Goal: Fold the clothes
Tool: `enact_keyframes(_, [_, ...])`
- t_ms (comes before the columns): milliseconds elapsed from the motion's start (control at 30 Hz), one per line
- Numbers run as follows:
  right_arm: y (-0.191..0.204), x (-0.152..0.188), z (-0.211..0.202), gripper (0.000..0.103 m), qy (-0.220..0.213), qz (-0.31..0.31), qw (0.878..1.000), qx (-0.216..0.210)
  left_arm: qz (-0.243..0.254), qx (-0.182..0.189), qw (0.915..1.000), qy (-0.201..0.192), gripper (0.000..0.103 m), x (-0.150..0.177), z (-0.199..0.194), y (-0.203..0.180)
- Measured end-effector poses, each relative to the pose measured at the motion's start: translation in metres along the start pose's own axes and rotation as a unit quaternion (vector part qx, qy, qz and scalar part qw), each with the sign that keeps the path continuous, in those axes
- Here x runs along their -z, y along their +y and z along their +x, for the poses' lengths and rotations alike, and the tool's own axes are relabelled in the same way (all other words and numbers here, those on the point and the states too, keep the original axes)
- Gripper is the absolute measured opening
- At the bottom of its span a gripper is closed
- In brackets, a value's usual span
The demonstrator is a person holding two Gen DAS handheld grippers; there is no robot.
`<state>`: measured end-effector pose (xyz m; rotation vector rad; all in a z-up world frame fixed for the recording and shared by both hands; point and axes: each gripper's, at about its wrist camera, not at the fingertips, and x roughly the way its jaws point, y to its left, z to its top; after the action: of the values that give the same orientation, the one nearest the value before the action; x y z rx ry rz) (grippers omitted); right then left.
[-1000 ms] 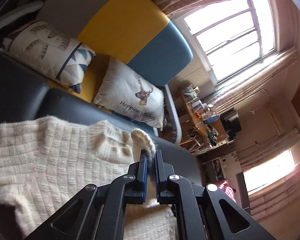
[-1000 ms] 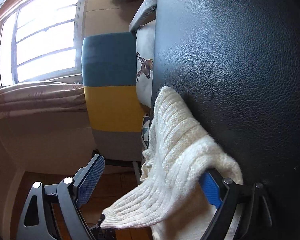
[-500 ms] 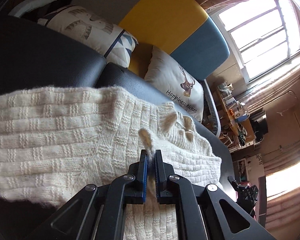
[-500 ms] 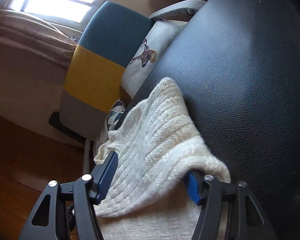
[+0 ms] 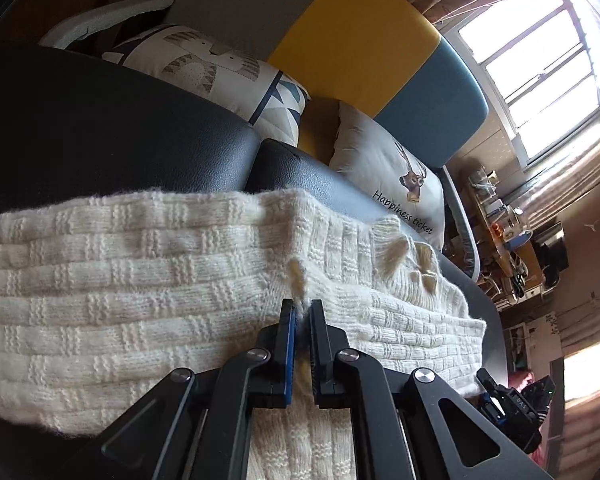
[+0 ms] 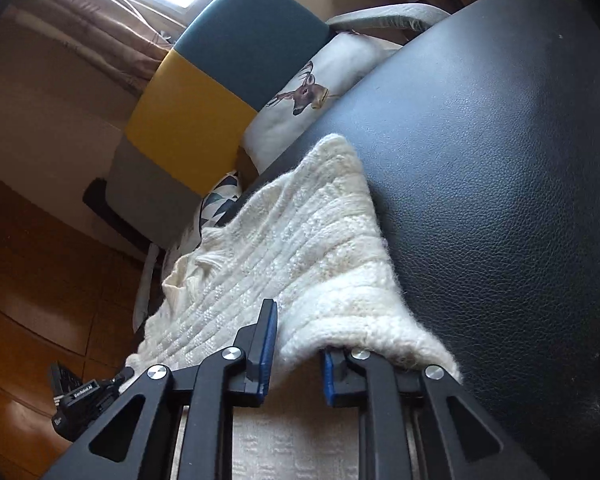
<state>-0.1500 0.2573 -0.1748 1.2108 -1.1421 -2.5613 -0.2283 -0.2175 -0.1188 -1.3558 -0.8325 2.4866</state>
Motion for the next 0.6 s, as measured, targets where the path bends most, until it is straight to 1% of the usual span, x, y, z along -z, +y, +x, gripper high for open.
enact_keyframes(33, [-0.002, 0.002, 0.002, 0.013, 0.005, -0.002, 1.0, 0.008, 0.005, -0.012, 0.9999, 0.001, 0.006, -0.002, 0.003, -0.001])
enact_keyframes(67, [-0.004, 0.003, 0.003, 0.011, 0.004, -0.001, 1.0, 0.008, 0.012, -0.032, 0.9994, 0.006, 0.007, -0.002, 0.007, 0.0])
enact_keyframes(100, [-0.008, 0.003, 0.002, 0.011, 0.006, 0.007, 1.0, 0.003, 0.006, -0.045, 0.9989, 0.015, 0.007, -0.001, 0.012, 0.003])
enact_keyframes(133, [-0.011, 0.002, 0.0, 0.013, 0.012, 0.022, 1.0, -0.008, 0.0, -0.057, 0.9981, 0.024, 0.009, 0.0, 0.016, 0.007])
enact_keyframes(167, [-0.016, 0.001, -0.002, 0.015, 0.018, 0.038, 0.999, -0.021, -0.009, -0.053, 0.9983, 0.024, 0.012, 0.001, 0.016, 0.011])
enact_keyframes(200, [-0.018, 0.0, -0.006, 0.018, 0.025, 0.042, 0.998, -0.028, -0.019, -0.049, 0.9983, 0.023, 0.012, 0.001, 0.015, 0.015])
enact_keyframes(233, [-0.019, 0.0, -0.011, 0.02, 0.032, 0.04, 0.998, -0.032, -0.028, -0.049, 0.9981, 0.024, 0.012, 0.001, 0.012, 0.018])
enact_keyframes(267, [-0.019, 0.0, -0.018, 0.025, 0.037, 0.03, 0.998, -0.029, -0.036, -0.056, 0.9976, 0.02, 0.013, 0.0, 0.005, 0.021])
enact_keyframes(300, [-0.017, 0.0, -0.025, 0.028, 0.041, 0.012, 0.999, -0.022, -0.044, -0.064, 0.9969, 0.017, 0.013, -0.002, -0.001, 0.025])
enact_keyframes(400, [-0.004, 0.003, -0.049, 0.028, 0.032, -0.066, 0.997, 0.004, -0.057, -0.084, 0.9948, -0.005, 0.013, -0.006, -0.026, 0.033])
enact_keyframes(433, [0.003, 0.004, -0.055, 0.028, 0.023, -0.091, 0.995, 0.013, -0.052, -0.077, 0.9956, -0.013, 0.014, -0.006, -0.033, 0.033])
enact_keyframes(500, [0.017, 0.003, -0.061, 0.028, 0.007, -0.136, 0.99, 0.025, -0.031, -0.057, 0.9977, -0.018, 0.016, -0.004, -0.043, 0.023])
enact_keyframes(533, [0.024, 0.002, -0.06, 0.028, 0.002, -0.155, 0.987, 0.033, -0.011, -0.048, 0.9986, -0.016, 0.017, -0.002, -0.045, 0.014])
enact_keyframes(600, [0.036, 0.001, -0.051, 0.028, 0.001, -0.184, 0.982, 0.05, 0.036, -0.044, 0.9984, -0.009, 0.018, 0.006, -0.04, -0.01])
